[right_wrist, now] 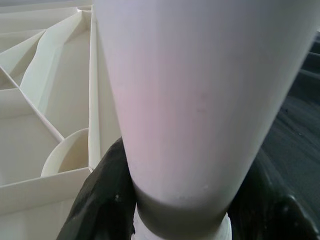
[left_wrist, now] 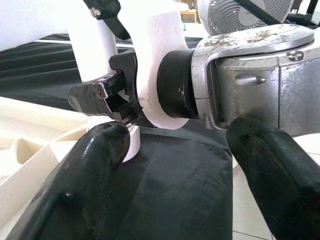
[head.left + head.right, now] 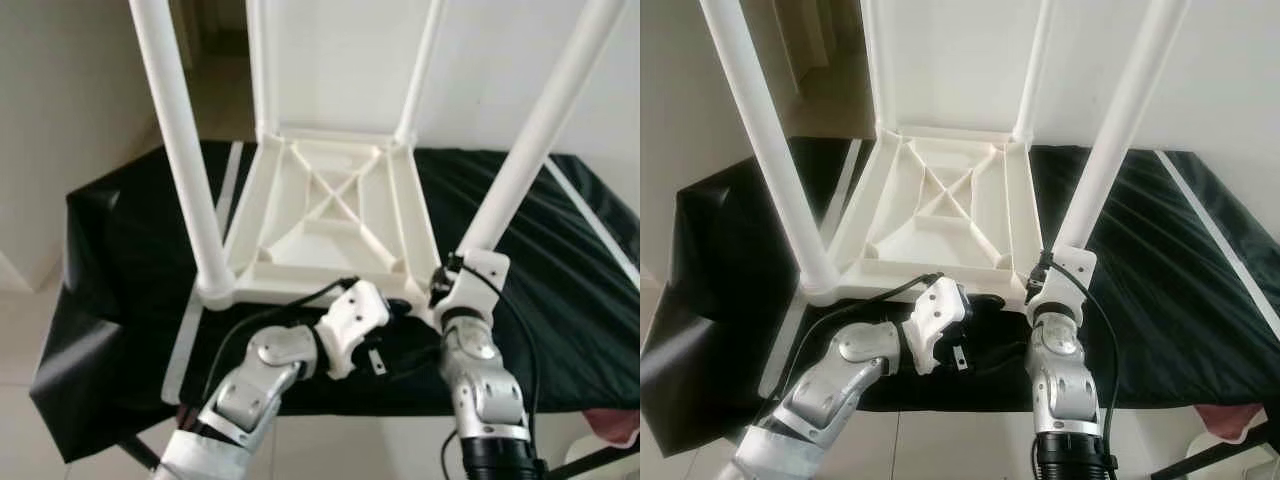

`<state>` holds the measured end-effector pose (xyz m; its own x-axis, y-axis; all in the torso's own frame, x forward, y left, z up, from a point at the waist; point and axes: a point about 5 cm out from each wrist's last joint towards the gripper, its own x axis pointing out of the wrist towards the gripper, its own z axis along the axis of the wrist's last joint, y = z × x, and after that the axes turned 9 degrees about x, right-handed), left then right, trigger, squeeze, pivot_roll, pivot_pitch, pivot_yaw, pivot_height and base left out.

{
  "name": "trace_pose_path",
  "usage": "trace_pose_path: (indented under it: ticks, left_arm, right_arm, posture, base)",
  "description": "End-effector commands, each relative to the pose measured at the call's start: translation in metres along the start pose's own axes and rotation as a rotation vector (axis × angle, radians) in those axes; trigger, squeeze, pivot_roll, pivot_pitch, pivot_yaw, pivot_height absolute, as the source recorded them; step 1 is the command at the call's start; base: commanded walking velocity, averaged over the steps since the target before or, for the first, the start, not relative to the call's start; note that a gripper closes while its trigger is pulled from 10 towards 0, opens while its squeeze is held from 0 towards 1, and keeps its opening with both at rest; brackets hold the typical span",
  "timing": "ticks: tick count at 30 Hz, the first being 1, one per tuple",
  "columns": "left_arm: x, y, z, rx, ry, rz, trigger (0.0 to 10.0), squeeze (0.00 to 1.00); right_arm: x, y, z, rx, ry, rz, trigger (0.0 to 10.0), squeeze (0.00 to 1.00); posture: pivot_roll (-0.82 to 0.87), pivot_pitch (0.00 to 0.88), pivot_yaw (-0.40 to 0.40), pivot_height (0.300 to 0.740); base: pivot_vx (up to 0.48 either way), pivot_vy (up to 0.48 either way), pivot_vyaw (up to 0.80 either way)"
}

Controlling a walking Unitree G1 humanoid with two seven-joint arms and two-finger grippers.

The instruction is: Building children table

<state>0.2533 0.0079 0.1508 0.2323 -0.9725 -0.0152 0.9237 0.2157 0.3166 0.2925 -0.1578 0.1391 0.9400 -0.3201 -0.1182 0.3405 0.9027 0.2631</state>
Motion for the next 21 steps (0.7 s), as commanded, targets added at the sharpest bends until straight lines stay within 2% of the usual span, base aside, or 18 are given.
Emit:
trace_pose_path:
  ticks: [1, 4, 5, 7, 8, 13, 17, 19, 20, 21]
  left_arm:
    - [0.001, -0.003, -0.001, -0.012, 0.005, -0.016, 10.0, 0.0]
    - [0.001, -0.003, -0.001, -0.01, 0.005, -0.016, 10.0, 0.0]
    - [0.001, -0.003, 0.0, -0.008, 0.004, -0.013, 10.0, 0.0]
    - [0.001, -0.003, 0.0, -0.009, 0.004, -0.013, 10.0, 0.0]
    - [0.001, -0.004, -0.001, -0.011, 0.006, -0.013, 10.0, 0.0]
    - [-0.002, -0.004, -0.001, -0.021, 0.009, -0.014, 10.0, 0.0]
    - [-0.006, -0.003, -0.002, -0.018, 0.01, -0.028, 10.0, 0.0]
    - [-0.01, -0.003, -0.004, -0.016, 0.017, -0.043, 10.0, 0.0]
    - [-0.013, -0.002, -0.005, -0.017, 0.022, -0.049, 10.0, 0.0]
    - [-0.013, -0.002, -0.005, -0.017, 0.022, -0.049, 10.0, 0.0]
  right_arm:
    - [-0.009, 0.006, -0.017, 0.071, 0.091, -0.02, 10.0, 0.0]
    - [-0.009, 0.007, -0.017, 0.068, 0.092, -0.026, 10.0, 0.0]
    - [-0.011, 0.013, -0.014, 0.086, 0.072, 0.032, 10.0, 0.27]
    - [-0.012, 0.016, -0.012, 0.098, 0.06, 0.061, 10.0, 0.27]
    - [-0.012, 0.016, -0.009, 0.109, 0.044, 0.095, 10.0, 1.0]
    - [-0.012, 0.011, -0.003, 0.106, 0.007, 0.137, 10.0, 1.0]
    - [-0.01, -0.002, 0.0, 0.064, 0.007, 0.179, 10.0, 1.0]
    - [-0.01, -0.007, 0.0, 0.06, 0.04, 0.253, 10.0, 1.0]
    - [-0.01, -0.012, 0.002, 0.054, 0.039, 0.283, 10.0, 0.79]
    - [-0.01, -0.012, 0.002, 0.054, 0.039, 0.283, 10.0, 0.79]
  posture:
    - [0.01, 0.0, -0.035, 0.74]
    - [0.02, 0.0, -0.035, 0.74]
    - [0.02, 0.0, -0.036, 0.74]
    - [0.02, 0.0, -0.036, 0.74]
    - [0.02, 0.0, -0.037, 0.74]
    - [0.02, 0.0, -0.039, 0.74]
    - [0.02, 0.0, -0.033, 0.74]
    - [0.01, 0.0, -0.032, 0.74]
    - [0.01, 0.0, -0.03, 0.74]
    - [0.01, 0.0, -0.03, 0.74]
  base:
    - [0.0, 0.0, 0.0]
    - [0.0, 0.0, 0.0]
    - [0.0, 0.0, 0.0]
    - [0.0, 0.0, 0.0]
    - [0.0, 0.0, 0.0]
    - [0.0, 0.0, 0.0]
    - [0.0, 0.0, 0.0]
    - [0.0, 0.0, 0.0]
    - [0.0, 0.0, 0.0]
    - [0.0, 0.0, 0.0]
